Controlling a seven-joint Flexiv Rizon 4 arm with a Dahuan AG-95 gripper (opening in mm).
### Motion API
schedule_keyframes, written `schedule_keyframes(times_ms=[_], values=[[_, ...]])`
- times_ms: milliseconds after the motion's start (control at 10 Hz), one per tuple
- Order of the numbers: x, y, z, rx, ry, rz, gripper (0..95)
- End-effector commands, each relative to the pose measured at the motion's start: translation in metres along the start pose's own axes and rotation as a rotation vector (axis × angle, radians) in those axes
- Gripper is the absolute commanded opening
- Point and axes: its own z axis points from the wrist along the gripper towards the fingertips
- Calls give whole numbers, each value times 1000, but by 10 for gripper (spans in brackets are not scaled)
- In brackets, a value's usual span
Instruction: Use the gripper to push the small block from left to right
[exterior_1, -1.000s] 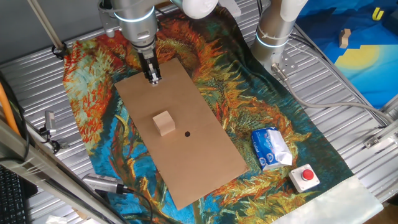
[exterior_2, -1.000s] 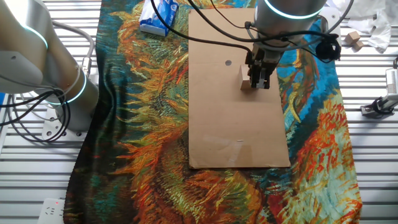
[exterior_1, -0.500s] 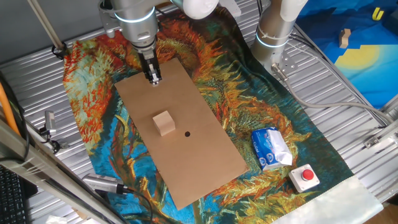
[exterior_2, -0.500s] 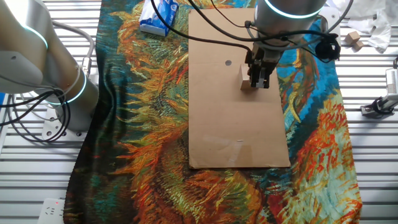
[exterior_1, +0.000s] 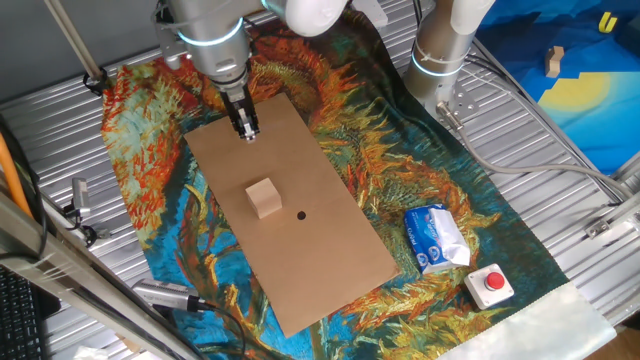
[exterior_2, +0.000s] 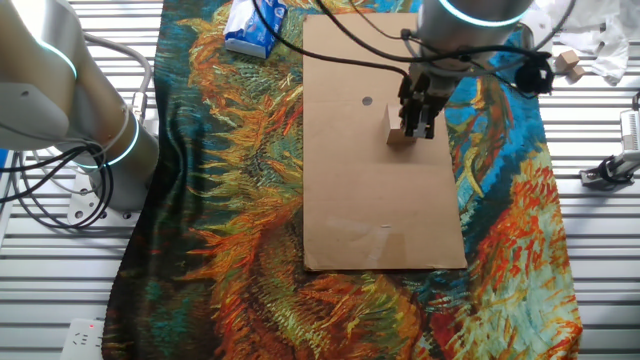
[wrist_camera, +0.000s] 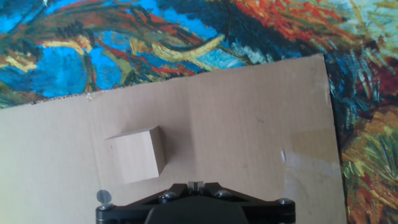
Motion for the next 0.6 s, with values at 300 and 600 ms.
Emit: schedule_keyframes(times_ms=[300, 600], values=[[-1, -3, 26, -1, -5, 8, 0], [-1, -3, 44, -14, -8, 12, 0]])
